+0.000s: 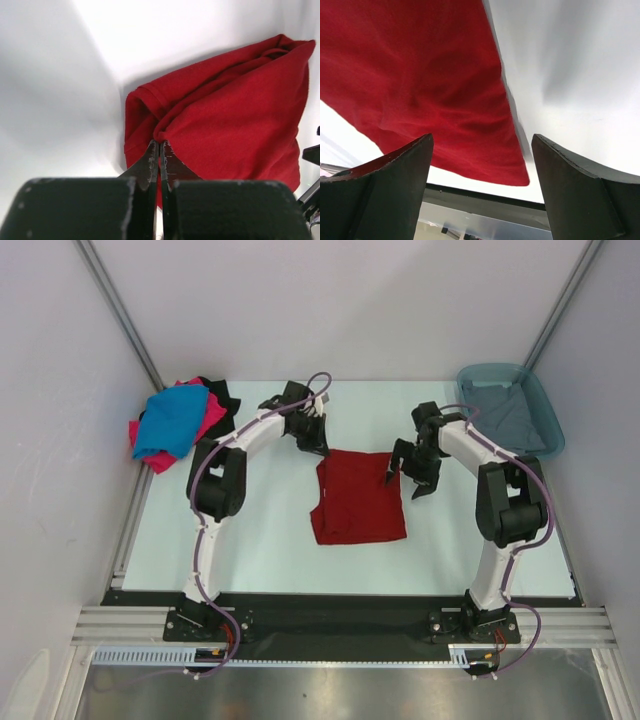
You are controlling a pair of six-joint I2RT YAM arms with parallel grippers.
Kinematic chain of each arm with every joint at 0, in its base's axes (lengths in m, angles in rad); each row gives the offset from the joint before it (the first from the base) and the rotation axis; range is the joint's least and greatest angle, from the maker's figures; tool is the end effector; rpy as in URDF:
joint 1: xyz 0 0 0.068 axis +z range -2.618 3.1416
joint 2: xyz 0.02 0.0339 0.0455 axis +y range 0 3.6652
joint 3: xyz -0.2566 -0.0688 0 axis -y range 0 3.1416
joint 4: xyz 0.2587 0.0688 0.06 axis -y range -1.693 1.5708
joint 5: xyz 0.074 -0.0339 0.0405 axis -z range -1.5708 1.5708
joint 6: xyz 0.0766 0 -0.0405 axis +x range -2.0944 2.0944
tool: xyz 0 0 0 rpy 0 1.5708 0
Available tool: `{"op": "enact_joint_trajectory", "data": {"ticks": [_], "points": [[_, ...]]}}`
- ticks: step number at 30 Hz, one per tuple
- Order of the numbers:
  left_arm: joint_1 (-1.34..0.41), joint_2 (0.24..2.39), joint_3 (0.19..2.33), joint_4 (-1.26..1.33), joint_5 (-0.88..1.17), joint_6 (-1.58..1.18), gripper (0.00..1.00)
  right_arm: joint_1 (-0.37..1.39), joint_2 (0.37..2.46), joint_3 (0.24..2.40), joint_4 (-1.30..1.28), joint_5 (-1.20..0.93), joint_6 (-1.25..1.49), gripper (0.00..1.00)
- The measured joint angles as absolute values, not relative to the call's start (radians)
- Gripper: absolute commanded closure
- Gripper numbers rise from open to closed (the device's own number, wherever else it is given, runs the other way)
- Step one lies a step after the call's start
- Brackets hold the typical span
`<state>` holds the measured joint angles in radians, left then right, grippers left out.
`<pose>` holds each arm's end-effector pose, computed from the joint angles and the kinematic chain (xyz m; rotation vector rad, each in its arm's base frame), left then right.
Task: Fold and stack the t-shirts
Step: Fold the tshirt
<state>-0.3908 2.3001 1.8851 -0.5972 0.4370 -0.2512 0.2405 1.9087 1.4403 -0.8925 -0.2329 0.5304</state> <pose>0.4758 -0.2311 0.1338 0.3515 2.6197 -0.7945 0.3784 0.1110 0.1471 0.3971 2.9765 0.4444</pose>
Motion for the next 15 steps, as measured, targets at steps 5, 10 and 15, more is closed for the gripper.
{"op": "enact_joint_trajectory", "data": {"ticks": [5,10,15], "points": [[-0.376,2.294,1.896,-0.598,0.437,-0.252,1.0,0.247,1.922,1.449,-0.901,-0.233,0.531,0.14],[-0.351,2.291,1.896,-0.598,0.437,-0.253,1.0,0.257,1.95,1.464,-0.913,-0.222,0.53,0.14],[-0.332,2.291,1.896,-0.597,0.436,-0.253,1.0,0.279,2.003,1.468,-0.931,-0.209,0.53,0.15]]}}
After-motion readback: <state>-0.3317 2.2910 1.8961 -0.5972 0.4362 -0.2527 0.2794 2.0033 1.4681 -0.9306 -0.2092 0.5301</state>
